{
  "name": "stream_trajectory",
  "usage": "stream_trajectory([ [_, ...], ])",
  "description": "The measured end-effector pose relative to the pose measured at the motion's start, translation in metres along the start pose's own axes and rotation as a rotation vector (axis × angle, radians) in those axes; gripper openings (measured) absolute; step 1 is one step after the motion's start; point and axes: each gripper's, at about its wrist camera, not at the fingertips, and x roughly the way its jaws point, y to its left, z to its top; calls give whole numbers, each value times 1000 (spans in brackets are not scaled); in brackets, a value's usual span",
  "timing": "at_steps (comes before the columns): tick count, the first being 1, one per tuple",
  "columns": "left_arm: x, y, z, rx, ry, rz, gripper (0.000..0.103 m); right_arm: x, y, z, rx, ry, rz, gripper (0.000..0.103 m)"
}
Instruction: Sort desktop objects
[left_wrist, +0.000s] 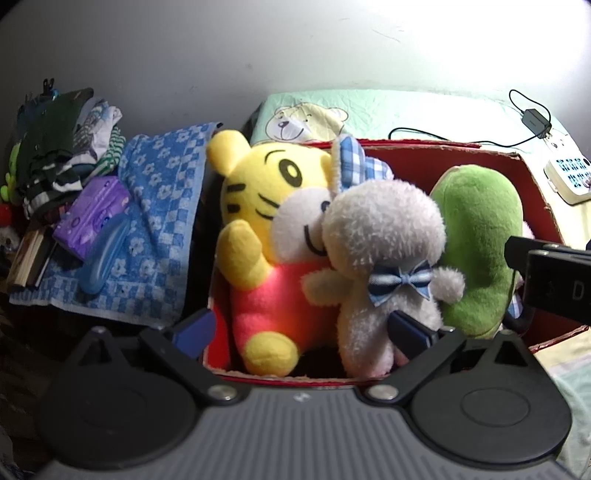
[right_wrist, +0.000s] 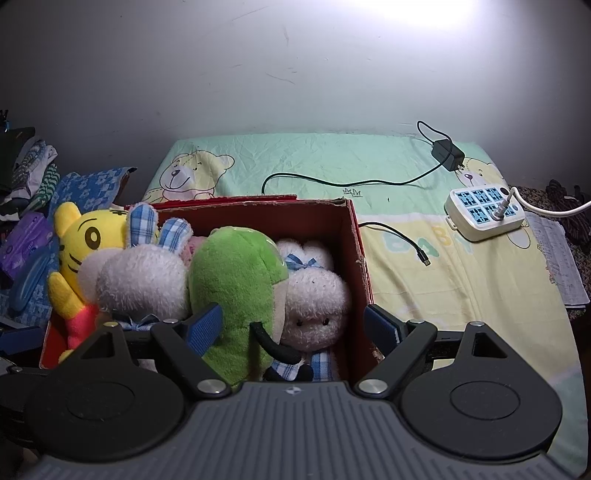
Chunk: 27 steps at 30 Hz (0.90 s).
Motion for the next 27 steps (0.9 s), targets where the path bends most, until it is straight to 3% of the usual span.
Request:
stream_trajectory([
  [27,2,4,-2,-31,10,-36,99,0,4,-1,-6,-3,5,86],
])
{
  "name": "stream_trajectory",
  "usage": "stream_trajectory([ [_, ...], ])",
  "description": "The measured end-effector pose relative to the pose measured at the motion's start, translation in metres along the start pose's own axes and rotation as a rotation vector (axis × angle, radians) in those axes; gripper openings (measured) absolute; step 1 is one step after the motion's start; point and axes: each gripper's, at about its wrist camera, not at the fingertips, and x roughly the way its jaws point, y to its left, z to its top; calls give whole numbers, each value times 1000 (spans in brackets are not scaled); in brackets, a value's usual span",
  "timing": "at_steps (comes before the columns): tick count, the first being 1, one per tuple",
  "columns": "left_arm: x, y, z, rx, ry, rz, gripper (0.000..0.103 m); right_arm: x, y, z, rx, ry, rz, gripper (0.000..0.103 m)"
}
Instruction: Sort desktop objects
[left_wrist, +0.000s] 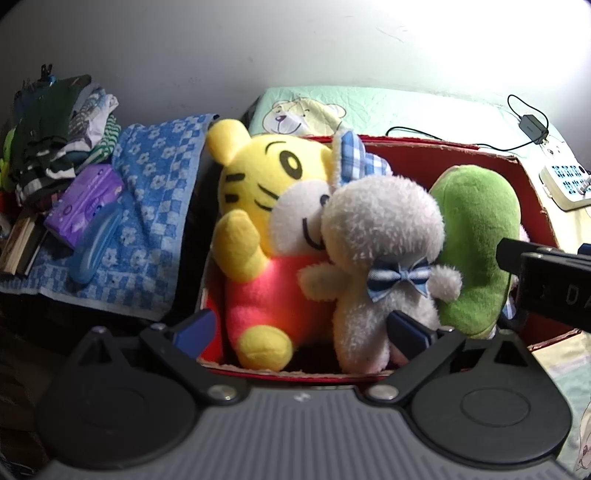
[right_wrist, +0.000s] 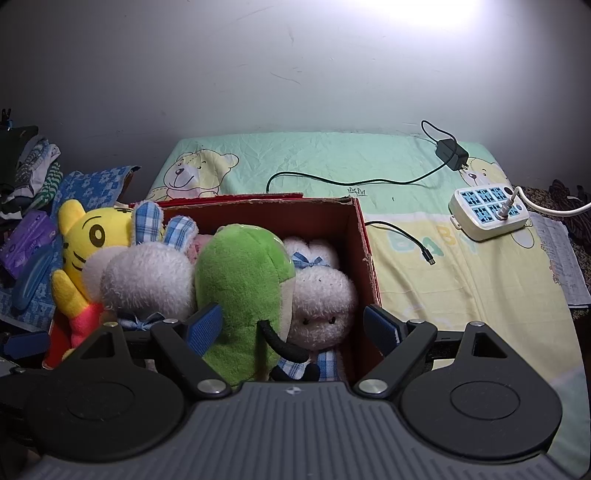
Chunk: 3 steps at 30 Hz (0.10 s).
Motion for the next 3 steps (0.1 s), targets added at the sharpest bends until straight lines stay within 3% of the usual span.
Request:
stream_trajectory([
  [3,-1,-1,0,-3,5,6,100,0,0,0,-4,-4,-2,86],
])
